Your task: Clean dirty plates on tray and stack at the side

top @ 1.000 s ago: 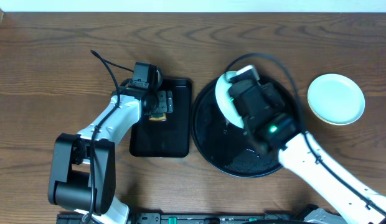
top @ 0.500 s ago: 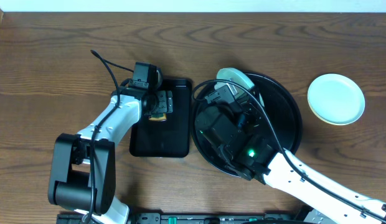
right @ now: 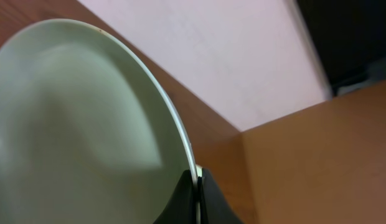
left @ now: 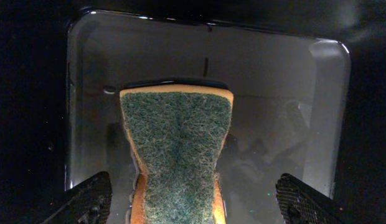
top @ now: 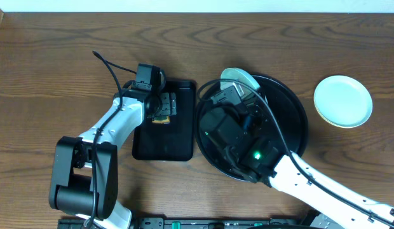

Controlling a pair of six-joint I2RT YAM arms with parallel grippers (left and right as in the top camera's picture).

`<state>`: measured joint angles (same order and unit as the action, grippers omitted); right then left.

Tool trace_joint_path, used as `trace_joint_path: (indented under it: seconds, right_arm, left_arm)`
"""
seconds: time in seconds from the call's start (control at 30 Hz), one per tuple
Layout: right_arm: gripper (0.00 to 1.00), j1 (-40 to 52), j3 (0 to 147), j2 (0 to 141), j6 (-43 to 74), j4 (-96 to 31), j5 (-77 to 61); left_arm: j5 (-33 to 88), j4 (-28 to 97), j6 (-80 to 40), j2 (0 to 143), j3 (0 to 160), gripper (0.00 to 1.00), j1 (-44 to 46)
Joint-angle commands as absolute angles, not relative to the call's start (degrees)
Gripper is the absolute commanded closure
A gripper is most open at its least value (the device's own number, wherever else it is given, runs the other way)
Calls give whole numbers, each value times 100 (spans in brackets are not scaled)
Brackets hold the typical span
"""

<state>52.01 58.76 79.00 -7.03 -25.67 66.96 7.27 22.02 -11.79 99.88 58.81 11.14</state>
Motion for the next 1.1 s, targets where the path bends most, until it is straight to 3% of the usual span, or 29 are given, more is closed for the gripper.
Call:
trace_joint_path:
  seconds: [0.0, 0.13, 0.2, 0.5, 0.8, 1.07]
  right_arm:
    - [99, 4799, 5940, 7789, 541, -2720, 5988]
    - [99, 4010, 5931, 7789, 1769, -2906, 4866]
    - [99, 3640, 5931, 7789, 1778, -2759, 4342]
    - [99, 3618, 5931, 7225, -834, -1326, 4003]
    - [99, 3872, 5931, 6587, -2943, -1328, 4005]
    - [99, 3872, 5931, 6519, -3428, -1428, 3999]
  left_arm:
    - [657, 2196, -1149, 9998, 5828, 15, 1131]
    - [657, 2196, -1149, 9998, 5828, 15, 1131]
    - [659, 2196, -1149, 9998, 5828, 15, 1131]
    - [659, 2193, -1149, 9998, 5828, 15, 1131]
    - [659, 2193, -1149, 9998, 5828, 15, 1131]
    - [657, 2196, -1151, 9998, 5828, 14, 1131]
